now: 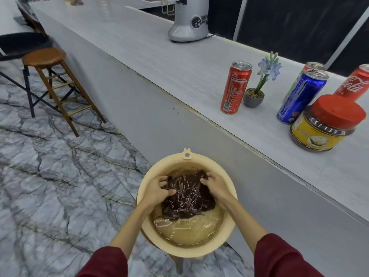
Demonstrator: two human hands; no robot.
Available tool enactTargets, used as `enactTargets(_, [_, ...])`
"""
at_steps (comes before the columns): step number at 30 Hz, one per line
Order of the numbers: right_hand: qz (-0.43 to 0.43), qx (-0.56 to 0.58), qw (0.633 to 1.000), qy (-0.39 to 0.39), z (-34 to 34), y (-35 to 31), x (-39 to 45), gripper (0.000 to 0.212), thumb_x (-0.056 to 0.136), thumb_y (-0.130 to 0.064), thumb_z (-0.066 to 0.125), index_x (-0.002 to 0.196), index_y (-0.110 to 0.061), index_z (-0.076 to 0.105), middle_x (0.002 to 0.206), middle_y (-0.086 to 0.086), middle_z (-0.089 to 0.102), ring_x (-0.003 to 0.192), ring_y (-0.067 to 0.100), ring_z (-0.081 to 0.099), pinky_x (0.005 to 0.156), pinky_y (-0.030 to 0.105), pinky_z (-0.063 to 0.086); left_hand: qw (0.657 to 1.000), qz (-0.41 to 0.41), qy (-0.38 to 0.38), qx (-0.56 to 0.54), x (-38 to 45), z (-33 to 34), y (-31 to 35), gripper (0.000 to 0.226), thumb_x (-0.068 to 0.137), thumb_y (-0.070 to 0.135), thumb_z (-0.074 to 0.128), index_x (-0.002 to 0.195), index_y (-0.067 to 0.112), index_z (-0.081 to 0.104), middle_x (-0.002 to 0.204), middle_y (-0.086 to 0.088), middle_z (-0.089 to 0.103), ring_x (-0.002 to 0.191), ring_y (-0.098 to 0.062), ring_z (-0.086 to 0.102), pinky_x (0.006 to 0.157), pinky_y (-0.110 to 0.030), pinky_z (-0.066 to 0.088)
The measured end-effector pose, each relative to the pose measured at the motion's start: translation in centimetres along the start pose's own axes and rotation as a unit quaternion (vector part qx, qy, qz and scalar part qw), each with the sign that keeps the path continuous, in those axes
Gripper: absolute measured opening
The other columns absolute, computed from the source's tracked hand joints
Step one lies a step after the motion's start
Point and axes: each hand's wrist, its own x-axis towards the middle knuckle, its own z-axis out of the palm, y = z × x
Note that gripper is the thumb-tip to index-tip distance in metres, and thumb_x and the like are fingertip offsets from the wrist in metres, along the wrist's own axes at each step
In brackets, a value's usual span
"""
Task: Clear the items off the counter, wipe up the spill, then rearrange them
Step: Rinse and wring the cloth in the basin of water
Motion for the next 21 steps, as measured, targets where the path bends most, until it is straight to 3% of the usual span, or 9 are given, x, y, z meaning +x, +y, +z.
enactTargets(2, [0.024,0.001,1.000,-0.002,0.0,0.4,0.0,0.058,0.086,-0.017,0.063,0.137,-0.003,0.038,0.138,0.009,0.046,0.125,0.027,0.049,0.105,0.043,0.040,1.000,-0.017,0.013,0.007,0.0,0.5,-0.3,0.062,0.079,0.007,0.069,0.133,0.003,0.040,0.139,-0.011,0.046,0.126,-0.021,0.043,0.103,-0.029,0.033])
enactTargets(4, [0.024,-0.030,0.999,0.006,0.2,0.7,-0.4,0.062,0.085,-0.019,0.065,0.137,0.001,0.038,0.142,0.015,0.044,0.127,0.030,0.047,0.108,0.043,0.038,0.999,-0.018,0.020,0.039,-0.1,1.1,-0.6,0.055,0.084,0.013,0.064,0.133,0.003,0.042,0.138,-0.008,0.048,0.127,-0.023,0.044,0.106,-0.032,0.031])
enactTargets(8, [0.008,-0.043,0.999,-0.001,0.5,1.4,-0.4,0.056,0.092,-0.017,0.056,0.140,-0.001,0.033,0.148,0.010,0.037,0.136,0.025,0.035,0.112,0.032,0.026,0.998,0.001,0.047,0.052,-0.1,1.6,-1.0,0.024,0.090,0.024,0.056,0.107,0.009,0.062,0.095,0.003,0.063,0.083,-0.011,0.054,0.081,-0.026,0.037])
enactTargets(10, [-0.003,-0.034,0.999,0.002,0.7,1.4,-0.6,0.054,0.094,-0.016,0.050,0.143,-0.005,0.029,0.151,0.007,0.033,0.139,0.023,0.030,0.113,0.032,0.023,0.999,-0.003,0.050,0.023,-0.3,1.3,-1.0,0.019,0.091,0.031,0.052,0.089,0.016,0.064,0.083,0.005,0.062,0.077,-0.011,0.054,0.073,-0.027,0.042])
enactTargets(14, [-0.006,0.012,1.000,0.009,0.4,1.3,-0.8,0.058,0.092,-0.031,0.052,0.142,-0.010,0.033,0.148,0.003,0.037,0.136,0.022,0.036,0.114,0.037,0.027,0.978,-0.048,-0.076,-0.186,-0.5,0.9,-1.4,0.036,0.085,0.025,0.063,0.116,0.013,0.051,0.103,0.003,0.065,0.097,-0.014,0.060,0.090,-0.034,0.046])
enactTargets(16, [0.029,0.024,0.999,-0.020,0.1,1.3,-0.8,0.079,0.074,-0.053,0.066,0.137,-0.011,0.042,0.140,0.004,0.048,0.125,0.022,0.049,0.108,0.041,0.038,0.992,-0.048,-0.094,-0.074,-0.4,0.9,-1.5,0.059,0.077,0.017,0.072,0.127,0.015,0.041,0.112,0.002,0.061,0.102,-0.016,0.058,0.094,-0.034,0.042])
enactTargets(17, [0.045,0.007,0.998,-0.035,-0.1,1.3,-0.8,0.081,0.069,-0.052,0.071,0.133,-0.009,0.046,0.134,0.006,0.055,0.118,0.021,0.055,0.103,0.039,0.043,0.996,-0.045,-0.080,0.018,-0.2,1.0,-1.6,0.067,0.074,0.015,0.074,0.130,0.012,0.038,0.120,-0.002,0.059,0.109,-0.019,0.056,0.098,-0.035,0.042])
enactTargets(19, [0.052,-0.091,0.993,-0.061,-0.2,1.3,-1.0,0.063,0.075,-0.034,0.074,0.126,-0.004,0.051,0.123,0.005,0.060,0.105,0.019,0.060,0.093,0.031,0.048,0.982,-0.018,-0.048,0.180,-0.3,1.2,-1.6,0.065,0.075,0.018,0.073,0.129,0.009,0.039,0.127,-0.008,0.055,0.116,-0.024,0.052,0.101,-0.033,0.041])
enactTargets(21, [0.029,-0.203,0.976,-0.069,-0.2,1.6,-1.0,0.054,0.079,-0.023,0.070,0.125,-0.001,0.052,0.116,0.006,0.058,0.104,0.018,0.057,0.087,0.029,0.046,0.972,0.003,-0.030,0.235,-0.6,1.5,-1.6,0.056,0.080,0.020,0.067,0.128,0.006,0.043,0.130,-0.010,0.054,0.119,-0.026,0.050,0.097,-0.029,0.039])
